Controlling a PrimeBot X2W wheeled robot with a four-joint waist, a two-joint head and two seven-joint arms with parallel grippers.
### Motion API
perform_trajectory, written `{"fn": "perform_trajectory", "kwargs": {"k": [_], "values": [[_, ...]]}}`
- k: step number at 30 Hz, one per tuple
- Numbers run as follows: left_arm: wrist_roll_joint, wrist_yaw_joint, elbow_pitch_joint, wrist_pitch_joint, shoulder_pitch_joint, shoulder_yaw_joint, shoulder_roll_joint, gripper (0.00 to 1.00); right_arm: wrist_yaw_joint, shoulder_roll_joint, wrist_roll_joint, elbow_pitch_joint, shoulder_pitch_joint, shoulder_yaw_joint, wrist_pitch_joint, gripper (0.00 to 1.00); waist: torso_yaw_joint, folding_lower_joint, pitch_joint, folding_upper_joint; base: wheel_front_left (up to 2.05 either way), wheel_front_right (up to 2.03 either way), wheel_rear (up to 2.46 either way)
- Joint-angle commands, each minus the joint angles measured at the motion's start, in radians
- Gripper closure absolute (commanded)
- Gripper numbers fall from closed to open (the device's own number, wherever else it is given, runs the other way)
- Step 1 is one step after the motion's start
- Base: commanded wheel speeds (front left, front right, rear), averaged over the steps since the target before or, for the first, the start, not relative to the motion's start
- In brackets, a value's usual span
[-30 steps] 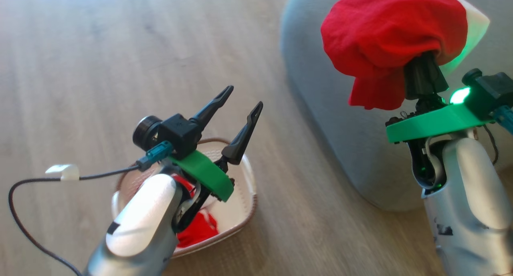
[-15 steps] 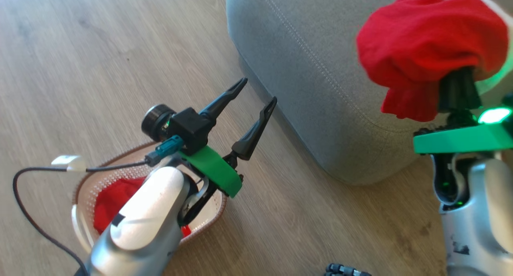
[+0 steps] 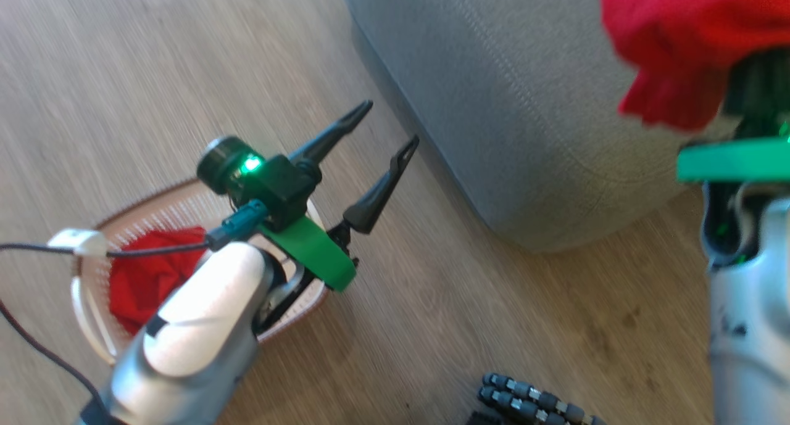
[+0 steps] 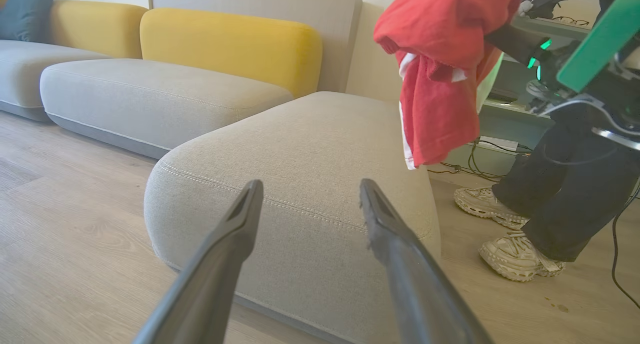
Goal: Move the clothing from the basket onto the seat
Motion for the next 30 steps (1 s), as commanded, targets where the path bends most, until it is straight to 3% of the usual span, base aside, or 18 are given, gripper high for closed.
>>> {"fn": "perform_trajectory", "kwargs": {"k": [1,13,23,30], "values": [[0.010,-0.001,-0.043,-0.005,-0.055,0.027,0.022,0.00,0.000,-0.021,-0.010,-0.023,-0.057,0.007,-0.006,1.00,0.000,-0.0001,0.051,0.0000,0.00,0.00,0.00],[0.016,-0.001,-0.103,-0.005,-0.185,-0.080,0.107,0.00,0.000,-0.164,-0.108,0.196,-0.378,-0.151,-0.006,1.00,0.090,-0.0001,0.315,0.0000,0.00,0.00,0.00],[0.017,-0.001,-0.155,-0.005,-0.260,-0.132,0.138,0.00,0.000,-0.315,-0.225,0.491,-0.636,-0.342,-0.005,1.00,0.164,-0.0001,0.454,0.0000,0.00,0.00,0.00],[0.022,-0.001,-0.173,-0.005,-0.282,-0.145,0.141,0.00,0.000,-0.341,-0.313,0.621,-0.748,-0.474,0.005,1.00,0.214,-0.0001,0.495,0.0000,0.00,0.00,0.00]]}}
